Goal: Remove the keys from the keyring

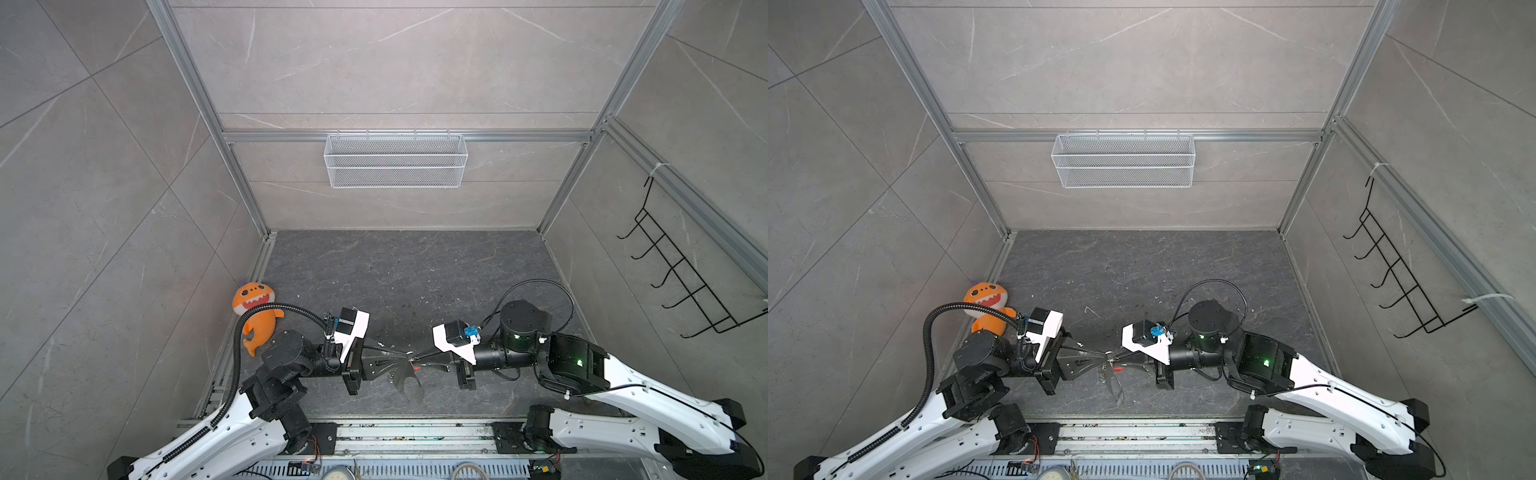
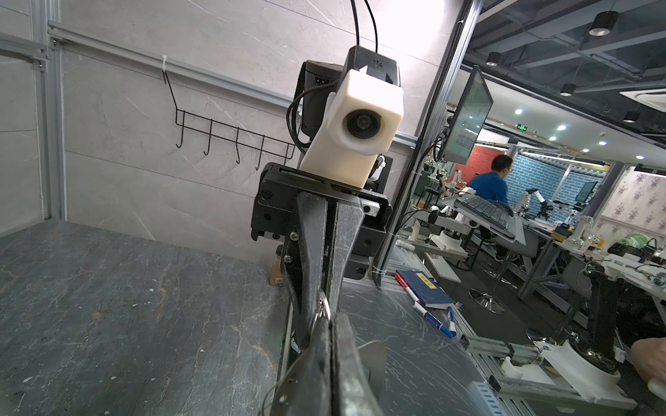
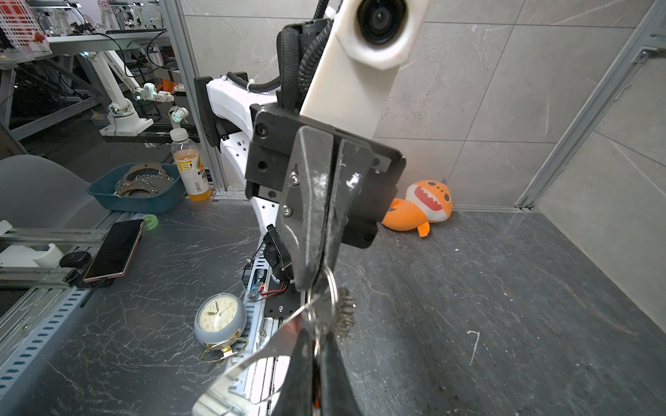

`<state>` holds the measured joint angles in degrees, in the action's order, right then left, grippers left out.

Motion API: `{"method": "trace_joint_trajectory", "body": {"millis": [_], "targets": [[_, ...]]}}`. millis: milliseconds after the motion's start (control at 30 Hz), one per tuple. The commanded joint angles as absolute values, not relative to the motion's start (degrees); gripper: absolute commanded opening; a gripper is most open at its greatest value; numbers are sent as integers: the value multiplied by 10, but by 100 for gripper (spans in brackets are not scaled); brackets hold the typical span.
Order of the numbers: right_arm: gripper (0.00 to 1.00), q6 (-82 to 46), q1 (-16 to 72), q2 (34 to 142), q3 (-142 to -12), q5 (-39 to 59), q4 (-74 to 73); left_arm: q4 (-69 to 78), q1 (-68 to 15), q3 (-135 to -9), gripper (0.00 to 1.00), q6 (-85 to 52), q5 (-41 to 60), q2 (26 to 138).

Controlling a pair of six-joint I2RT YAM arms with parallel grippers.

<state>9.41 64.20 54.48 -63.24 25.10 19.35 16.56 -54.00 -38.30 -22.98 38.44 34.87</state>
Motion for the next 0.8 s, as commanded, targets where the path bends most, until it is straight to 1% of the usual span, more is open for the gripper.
{"method": "trace_joint_trajectory", "body": {"millis": [0, 200, 333, 367, 400, 500, 667, 767], "targets": [[0, 76, 637, 559, -607, 230, 209, 270, -542, -406, 0, -235, 384, 340], [1, 72, 637, 573, -598, 221, 192, 277, -542, -405, 0, -237, 383, 341], [10, 71, 637, 574, -602, 213, 202, 253, -542, -410, 0, -227, 390, 339], [15, 70, 637, 570, -603, 211, 206, 240, -542, -414, 0, -221, 389, 338], [22, 70, 637, 566, -606, 208, 211, 232, -542, -415, 0, -217, 388, 337], [34, 63, 637, 554, -615, 209, 225, 212, -543, -418, 0, -208, 385, 335], [41, 45, 637, 528, -621, 204, 244, 185, -542, -419, 0, -192, 371, 335], [45, 33, 637, 505, -616, 184, 243, 181, -542, -415, 0, -187, 362, 332]]}}
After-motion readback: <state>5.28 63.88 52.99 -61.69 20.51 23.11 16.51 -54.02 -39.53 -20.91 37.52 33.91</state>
